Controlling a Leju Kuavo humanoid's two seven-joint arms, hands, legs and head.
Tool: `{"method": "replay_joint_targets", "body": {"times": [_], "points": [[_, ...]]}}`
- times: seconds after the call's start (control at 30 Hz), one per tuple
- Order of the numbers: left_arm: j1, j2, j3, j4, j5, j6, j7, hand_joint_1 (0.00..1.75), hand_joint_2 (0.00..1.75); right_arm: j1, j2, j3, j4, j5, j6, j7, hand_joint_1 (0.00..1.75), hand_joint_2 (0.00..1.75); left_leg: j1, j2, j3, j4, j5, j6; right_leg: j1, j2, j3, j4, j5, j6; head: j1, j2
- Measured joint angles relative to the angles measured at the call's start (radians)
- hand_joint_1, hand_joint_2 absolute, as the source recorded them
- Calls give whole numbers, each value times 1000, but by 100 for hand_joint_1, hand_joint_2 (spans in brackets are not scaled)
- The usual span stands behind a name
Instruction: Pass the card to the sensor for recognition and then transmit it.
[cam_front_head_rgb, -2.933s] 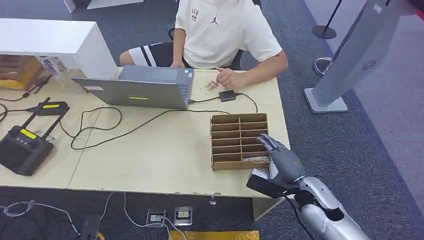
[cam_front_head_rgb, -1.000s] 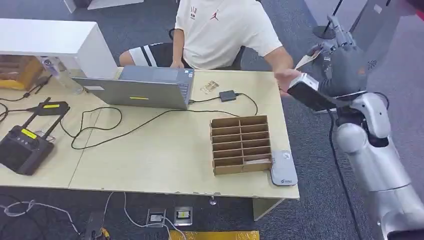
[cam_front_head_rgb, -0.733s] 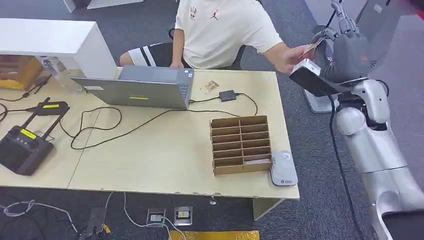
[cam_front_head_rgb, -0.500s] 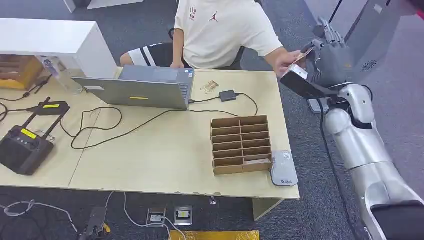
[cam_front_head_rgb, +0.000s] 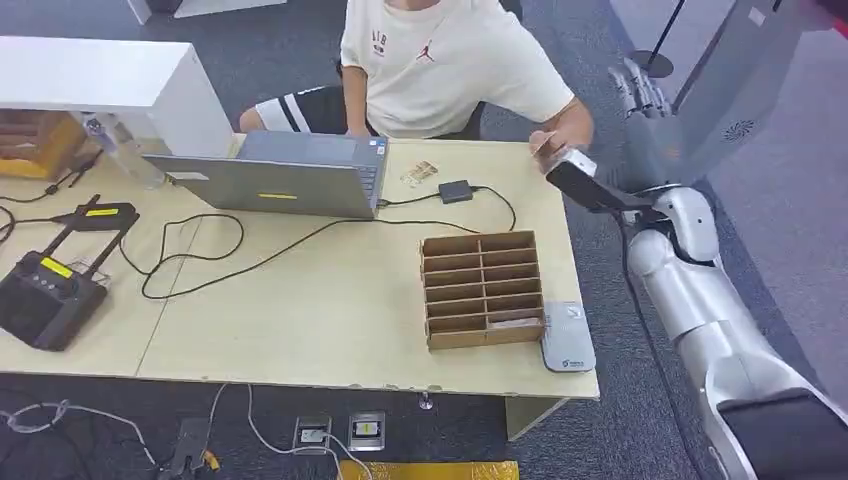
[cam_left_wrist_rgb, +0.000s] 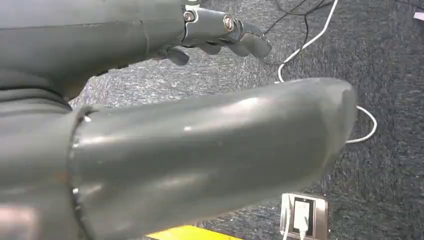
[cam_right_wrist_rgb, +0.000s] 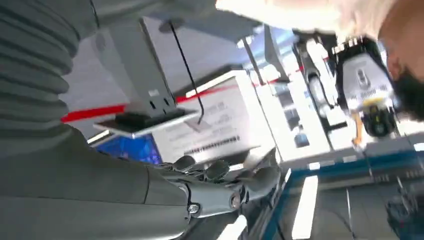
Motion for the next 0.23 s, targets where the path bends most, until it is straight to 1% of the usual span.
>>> {"method": "replay_joint_targets", "body": {"times": [0.07, 0.13, 0.17, 0.23], "points": [[3, 0, 0, 0, 8, 3, -9, 0, 0, -26, -12, -1, 5, -11, -72, -19, 0, 175, 0, 0, 0, 0, 0, 0, 0, 0, 0, 0, 0, 0, 0, 0], [10, 0, 0, 0, 16, 5, -17, 0, 0, -55, -35, -15, 7, -21, -159, -42, 0, 175, 0, 0, 0, 0, 0, 0, 0, 0, 0, 0, 0, 0, 0, 0], [15, 0, 0, 0, 19, 6, -19, 0, 0, -69, -50, -29, 7, -17, -174, -57, 0, 175, -1, 0, 0, 1, 0, 0, 0, 0, 0, 0, 0, 0, 0, 0], [22, 1, 0, 0, 27, 6, -20, 0, 0, -90, -84, -80, 0, 16, -179, -98, 0, 175, -1, 0, 0, 1, 0, 0, -1, 0, 0, -1, 0, 0, 1, 0]]}}
